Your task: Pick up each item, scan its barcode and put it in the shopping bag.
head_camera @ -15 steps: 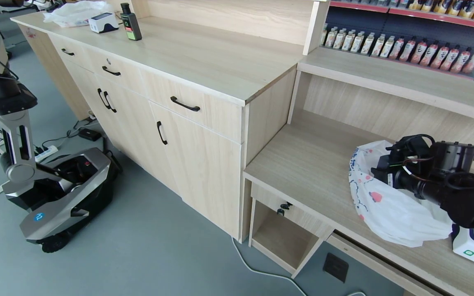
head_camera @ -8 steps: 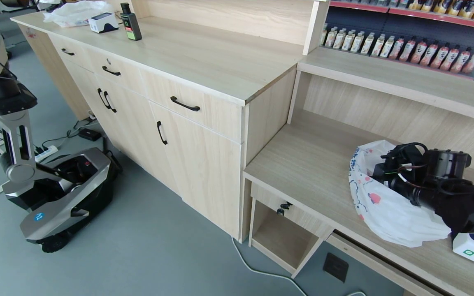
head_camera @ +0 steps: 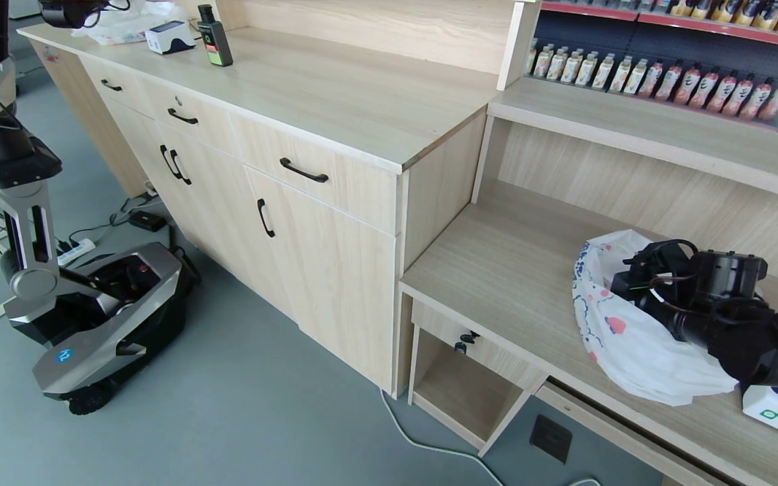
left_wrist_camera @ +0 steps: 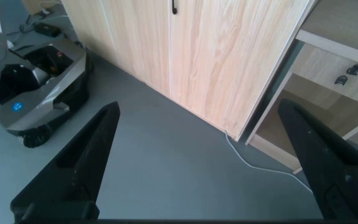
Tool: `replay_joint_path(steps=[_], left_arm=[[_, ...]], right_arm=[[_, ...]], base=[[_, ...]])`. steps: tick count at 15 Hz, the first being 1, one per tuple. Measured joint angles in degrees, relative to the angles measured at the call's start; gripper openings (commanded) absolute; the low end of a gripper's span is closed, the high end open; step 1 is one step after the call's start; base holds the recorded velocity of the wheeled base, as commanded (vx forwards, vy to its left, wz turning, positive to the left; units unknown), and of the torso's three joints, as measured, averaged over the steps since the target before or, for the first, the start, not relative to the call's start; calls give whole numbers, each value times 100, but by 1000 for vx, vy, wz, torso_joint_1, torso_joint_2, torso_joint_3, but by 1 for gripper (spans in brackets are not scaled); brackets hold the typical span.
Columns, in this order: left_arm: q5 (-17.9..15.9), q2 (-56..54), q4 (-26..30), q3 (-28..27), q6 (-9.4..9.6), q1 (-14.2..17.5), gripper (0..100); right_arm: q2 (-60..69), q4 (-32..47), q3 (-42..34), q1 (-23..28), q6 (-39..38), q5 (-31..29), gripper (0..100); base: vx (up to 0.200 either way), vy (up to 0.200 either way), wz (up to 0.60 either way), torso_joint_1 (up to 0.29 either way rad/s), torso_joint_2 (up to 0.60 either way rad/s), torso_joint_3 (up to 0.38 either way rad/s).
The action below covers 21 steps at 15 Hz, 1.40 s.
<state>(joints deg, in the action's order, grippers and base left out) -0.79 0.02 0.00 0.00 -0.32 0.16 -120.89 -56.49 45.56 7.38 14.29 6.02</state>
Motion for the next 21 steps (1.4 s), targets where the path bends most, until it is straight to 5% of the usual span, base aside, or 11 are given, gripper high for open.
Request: replay_joint_path(steps=[10,11,21], left_arm=[[0,0,0,0,-1,0,100],[0,0,0,0,-1,0,100],[0,0,0,0,0,0,100]], right_arm=[[-236,-162,35,-18,22,89,0],[-245,-165,37,-18,27,90,100],[463,332,78,-18,235,240,100]], base=[[0,0,0,0,0,0],[0,0,0,0,0,0],[0,0,0,0,0,0]])
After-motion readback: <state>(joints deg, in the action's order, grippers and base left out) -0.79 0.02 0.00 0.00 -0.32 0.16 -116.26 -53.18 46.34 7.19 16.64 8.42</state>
